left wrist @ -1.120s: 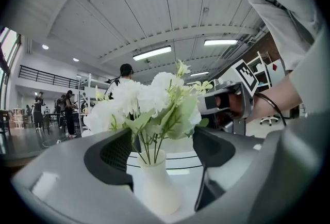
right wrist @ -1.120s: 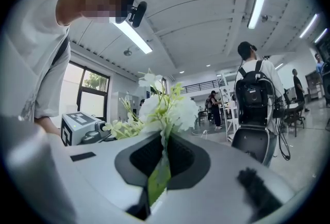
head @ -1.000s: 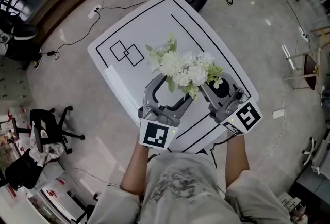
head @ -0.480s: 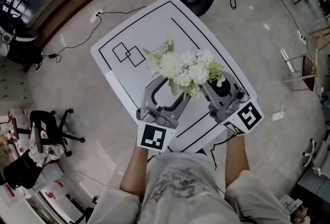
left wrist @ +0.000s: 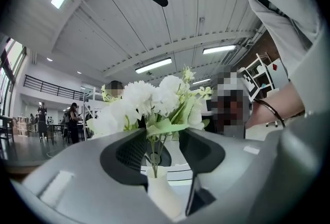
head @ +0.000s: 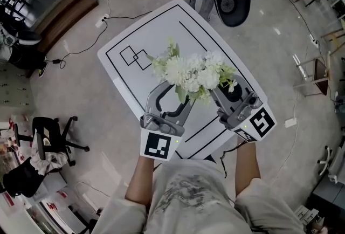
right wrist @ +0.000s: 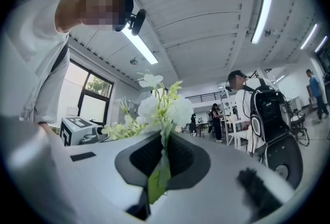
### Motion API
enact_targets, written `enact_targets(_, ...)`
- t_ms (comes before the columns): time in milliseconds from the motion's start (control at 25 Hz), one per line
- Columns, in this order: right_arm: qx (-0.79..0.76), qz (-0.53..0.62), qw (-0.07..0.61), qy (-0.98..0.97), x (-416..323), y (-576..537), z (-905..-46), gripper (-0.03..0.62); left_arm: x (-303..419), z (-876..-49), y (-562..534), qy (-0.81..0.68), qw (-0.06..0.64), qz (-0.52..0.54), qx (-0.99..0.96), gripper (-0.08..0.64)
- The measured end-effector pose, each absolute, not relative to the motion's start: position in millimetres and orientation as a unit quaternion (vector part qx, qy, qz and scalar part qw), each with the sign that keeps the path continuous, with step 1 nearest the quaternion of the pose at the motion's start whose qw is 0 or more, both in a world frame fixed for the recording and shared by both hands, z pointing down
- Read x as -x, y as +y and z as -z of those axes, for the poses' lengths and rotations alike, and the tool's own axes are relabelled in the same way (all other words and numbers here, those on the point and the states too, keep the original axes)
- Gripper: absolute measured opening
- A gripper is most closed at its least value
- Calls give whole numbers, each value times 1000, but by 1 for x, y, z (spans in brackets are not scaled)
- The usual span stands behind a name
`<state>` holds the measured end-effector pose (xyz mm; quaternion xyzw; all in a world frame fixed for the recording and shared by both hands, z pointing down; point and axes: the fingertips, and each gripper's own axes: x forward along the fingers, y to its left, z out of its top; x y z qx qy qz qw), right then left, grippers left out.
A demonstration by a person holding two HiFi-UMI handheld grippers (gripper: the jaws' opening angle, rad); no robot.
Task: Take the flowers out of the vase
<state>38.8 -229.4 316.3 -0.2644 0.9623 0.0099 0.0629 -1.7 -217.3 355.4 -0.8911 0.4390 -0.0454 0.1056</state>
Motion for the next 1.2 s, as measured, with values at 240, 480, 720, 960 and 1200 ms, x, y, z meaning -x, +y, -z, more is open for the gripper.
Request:
enact_targets(240, 265, -21, 71, 961, -33, -219, -304, 28, 10, -344, -209, 444, 114, 40, 888, 190)
enact_targets(480, 264, -34, 79, 961, -32, -214, -291, 28, 13, -329, -206, 448, 128, 32, 884, 164)
enact_targets(720, 262, -46, 85, 960, -30, -208, -279, 28, 15, -318, -199, 451, 136, 27, 881, 140)
enact_targets(960, 260, -54, 89, 960, -23, -193, -269, 28, 22, -308, -186, 453, 146, 20, 880, 121)
enact_targets(1200, 258, -63, 93, 960, -16, -186, -261, 28, 28, -300, -179, 451, 154, 16, 879, 107)
